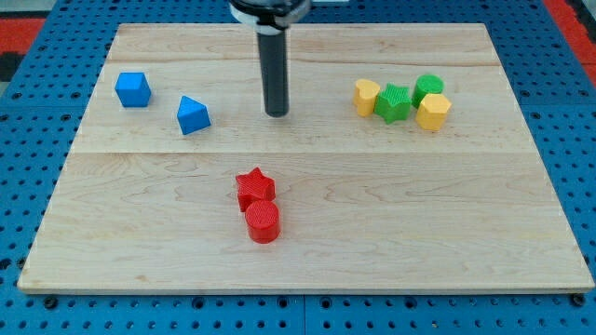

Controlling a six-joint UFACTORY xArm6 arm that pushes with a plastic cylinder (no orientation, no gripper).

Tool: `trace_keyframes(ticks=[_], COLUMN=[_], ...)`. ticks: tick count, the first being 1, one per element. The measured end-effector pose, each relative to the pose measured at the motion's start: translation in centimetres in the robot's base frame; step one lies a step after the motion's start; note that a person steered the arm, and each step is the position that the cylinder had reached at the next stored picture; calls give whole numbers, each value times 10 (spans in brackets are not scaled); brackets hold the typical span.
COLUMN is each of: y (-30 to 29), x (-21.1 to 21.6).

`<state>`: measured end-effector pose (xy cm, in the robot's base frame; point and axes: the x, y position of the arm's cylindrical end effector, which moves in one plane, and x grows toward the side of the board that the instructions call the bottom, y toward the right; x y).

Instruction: Push the green star into the green circle

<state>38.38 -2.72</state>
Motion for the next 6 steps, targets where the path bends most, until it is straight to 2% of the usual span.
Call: trace_keyframes(ticks=[1, 2, 3, 5, 6], y=[-88, -149, -129, -21, -21], x=[-1, -11, -8, 5, 5])
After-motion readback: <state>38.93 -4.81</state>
